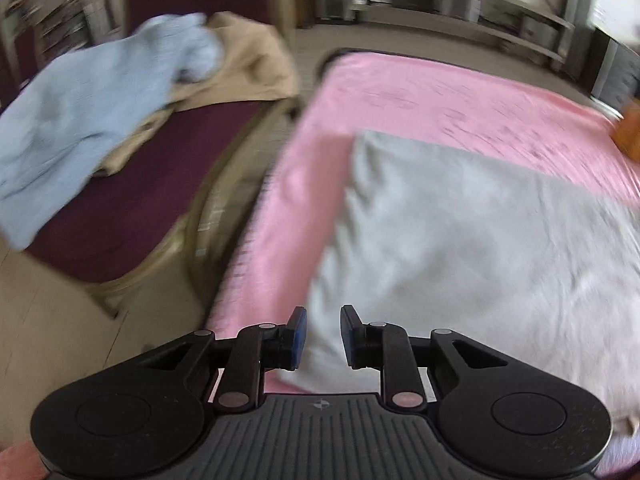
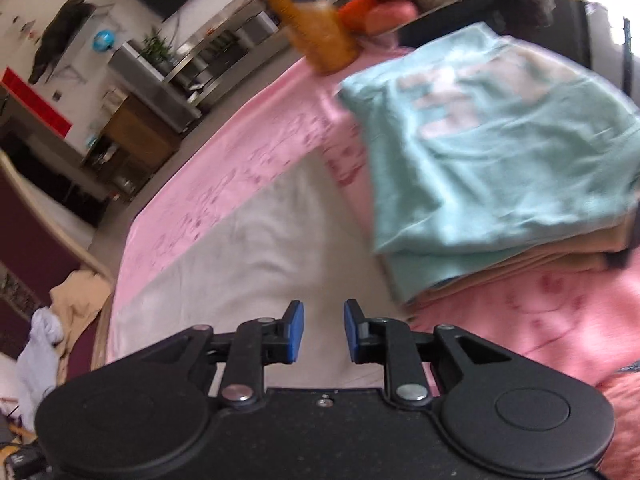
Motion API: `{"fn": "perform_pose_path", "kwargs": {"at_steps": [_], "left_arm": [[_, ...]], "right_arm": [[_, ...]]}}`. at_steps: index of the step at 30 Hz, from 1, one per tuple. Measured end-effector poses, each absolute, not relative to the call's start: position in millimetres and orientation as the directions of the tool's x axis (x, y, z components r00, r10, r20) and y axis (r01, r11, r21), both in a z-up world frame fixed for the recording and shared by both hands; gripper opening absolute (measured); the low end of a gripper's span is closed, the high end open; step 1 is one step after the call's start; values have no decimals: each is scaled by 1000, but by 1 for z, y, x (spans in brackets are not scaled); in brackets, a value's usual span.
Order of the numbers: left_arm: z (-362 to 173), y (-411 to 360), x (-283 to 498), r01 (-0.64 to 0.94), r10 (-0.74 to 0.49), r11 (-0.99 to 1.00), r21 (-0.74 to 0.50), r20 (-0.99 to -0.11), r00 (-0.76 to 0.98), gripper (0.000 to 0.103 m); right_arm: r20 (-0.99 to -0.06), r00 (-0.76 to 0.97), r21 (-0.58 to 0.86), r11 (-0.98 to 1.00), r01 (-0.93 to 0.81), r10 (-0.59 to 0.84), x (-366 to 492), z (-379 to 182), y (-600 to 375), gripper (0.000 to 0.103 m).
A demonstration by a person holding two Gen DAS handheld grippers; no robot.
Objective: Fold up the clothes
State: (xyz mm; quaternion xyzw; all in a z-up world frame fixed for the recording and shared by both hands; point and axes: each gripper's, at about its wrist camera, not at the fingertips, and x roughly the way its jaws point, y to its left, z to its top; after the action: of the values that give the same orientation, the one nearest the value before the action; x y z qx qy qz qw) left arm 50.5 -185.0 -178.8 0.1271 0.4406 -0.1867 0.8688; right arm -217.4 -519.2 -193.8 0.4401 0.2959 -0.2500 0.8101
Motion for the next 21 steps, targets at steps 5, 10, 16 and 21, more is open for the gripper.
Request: {"fn": "perform_pose_path", "kwargs": {"at_steps": [5, 10, 16, 21], "left_arm": [[-191, -206, 46, 523, -257, 850, 55, -824, 505, 22], [-206, -218, 40, 560, -205, 818, 134, -841, 501, 29], [-204, -195, 30, 492, -102, 849, 190, -857, 505, 30], [-193, -182, 14, 530, -233, 847, 42, -866, 442, 23]], "right_arm": [[-648, 760, 697, 439, 567, 48, -191, -213, -516, 22], [-666, 733, 709, 422, 566, 136, -173, -229, -511, 23], [-754, 653, 610, 443, 657, 72, -205, -223, -510, 20], [-760, 649, 582, 409, 703, -36, -251, -214, -513, 28]]}}
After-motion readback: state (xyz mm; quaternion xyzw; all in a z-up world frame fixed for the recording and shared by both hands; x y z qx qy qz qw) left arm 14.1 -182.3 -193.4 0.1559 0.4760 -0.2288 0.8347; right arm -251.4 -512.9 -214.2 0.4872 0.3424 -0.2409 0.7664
